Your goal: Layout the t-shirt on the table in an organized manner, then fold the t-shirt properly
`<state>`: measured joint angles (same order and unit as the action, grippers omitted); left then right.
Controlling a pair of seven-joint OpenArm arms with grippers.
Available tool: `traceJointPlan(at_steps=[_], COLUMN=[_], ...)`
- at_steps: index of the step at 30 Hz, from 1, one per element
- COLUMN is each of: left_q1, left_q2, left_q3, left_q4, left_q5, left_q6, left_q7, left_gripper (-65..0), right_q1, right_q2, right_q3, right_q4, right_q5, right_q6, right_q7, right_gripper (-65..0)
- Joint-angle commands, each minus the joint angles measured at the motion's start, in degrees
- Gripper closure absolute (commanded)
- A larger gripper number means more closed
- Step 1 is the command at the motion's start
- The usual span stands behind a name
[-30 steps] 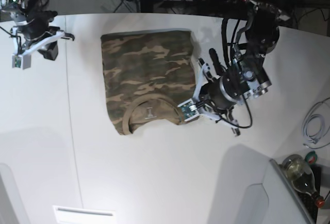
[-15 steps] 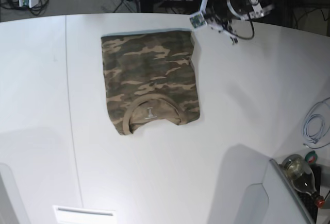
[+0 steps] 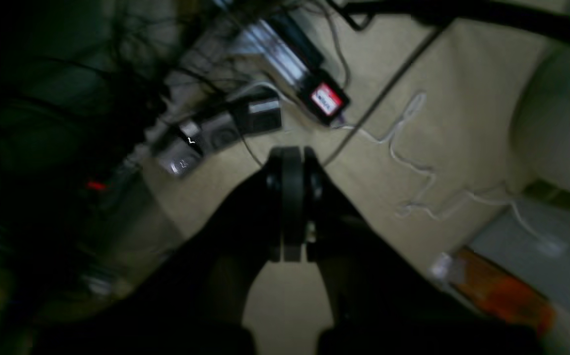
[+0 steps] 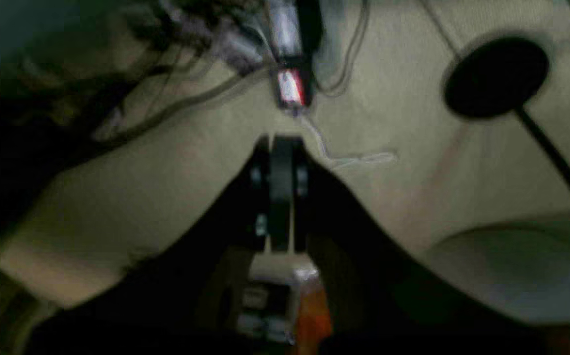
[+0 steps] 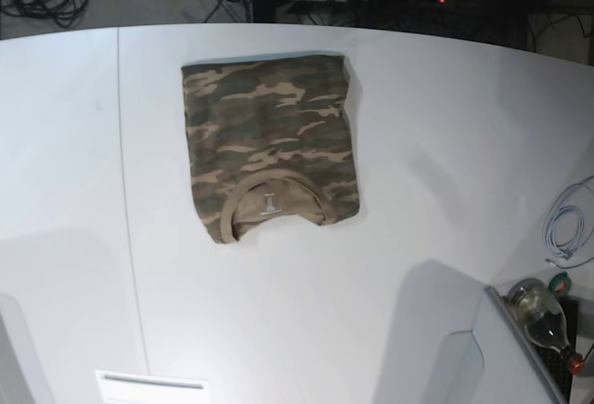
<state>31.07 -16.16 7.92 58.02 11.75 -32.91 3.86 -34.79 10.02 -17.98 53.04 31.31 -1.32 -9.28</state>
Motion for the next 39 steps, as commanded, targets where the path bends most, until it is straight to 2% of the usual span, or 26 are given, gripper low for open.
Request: traceJointPlan(at_steps=[1, 4, 7, 9, 11, 12, 15, 18, 22, 29, 39], left_q1=[-0.6, -4.7, -11.3, -16.7, -21.7, -23.1, -24.0, -24.0, -25.8, -28.9, -30.8], left_q2=[0.6, 2.8, 5.9, 7.9, 9.8, 10.4, 11.4, 11.8, 12.0, 13.0, 12.3], left_q3=[0.0, 0.0, 0.6, 0.6, 0.6, 0.4, 0.6, 0.3, 0.1, 0.2, 0.2], left_q4=[-2.8, -15.4, -33.7, -47.6, -58.0, -58.0, -58.0, -57.9, -58.0, -57.4, -57.5], left_q5=[-0.5, -0.5, -0.5, -0.3, -0.1, -0.2, -0.1, -0.3, -0.4, -0.4, -0.3], left_q6=[-0.5, 0.3, 6.8, 12.0, 17.7, 20.2, 27.2, 31.1, 32.1, 32.1, 32.1], left_q7=[-1.4, -5.4, -15.5, -23.0, -29.6, -31.5, -31.9, -31.9, -31.8, -25.1, -23.5], left_gripper=[0.0, 0.0, 0.0, 0.0, 0.0, 0.0, 0.0, 0.0, 0.0, 0.0, 0.0], right_q1=[0.6, 7.4, 14.0, 17.1, 19.1, 19.7, 20.7, 21.9, 24.1, 25.2, 27.1], right_q2=[0.2, 0.1, -1.4, -2.0, -2.6, -2.5, -2.4, -2.4, -2.4, -2.2, -2.2], right_q3=[-2.1, -10.1, -17.9, -21.0, -22.9, -23.2, -23.5, -23.5, -23.5, -23.2, -23.6], right_q4=[-4.4, -21.1, -37.5, -44.6, -46.5, -46.5, -46.5, -46.6, -46.6, -46.6, -46.2], right_q5=[0.0, 0.0, 0.0, 0.1, 0.1, 0.1, 0.1, 0.1, 0.1, 0.2, 0.0], right_q6=[0.0, 0.0, 0.0, 0.0, 0.0, 0.0, 0.0, 0.0, 0.0, 0.0, 0.0], right_q7=[2.1, 12.8, 25.9, 32.4, 34.2, 34.2, 34.2, 34.2, 34.2, 34.2, 34.4], right_gripper=[0.0, 0.0, 0.0, 0.0, -0.3, -0.3, -0.5, -0.6, -0.8, -0.8, -0.8])
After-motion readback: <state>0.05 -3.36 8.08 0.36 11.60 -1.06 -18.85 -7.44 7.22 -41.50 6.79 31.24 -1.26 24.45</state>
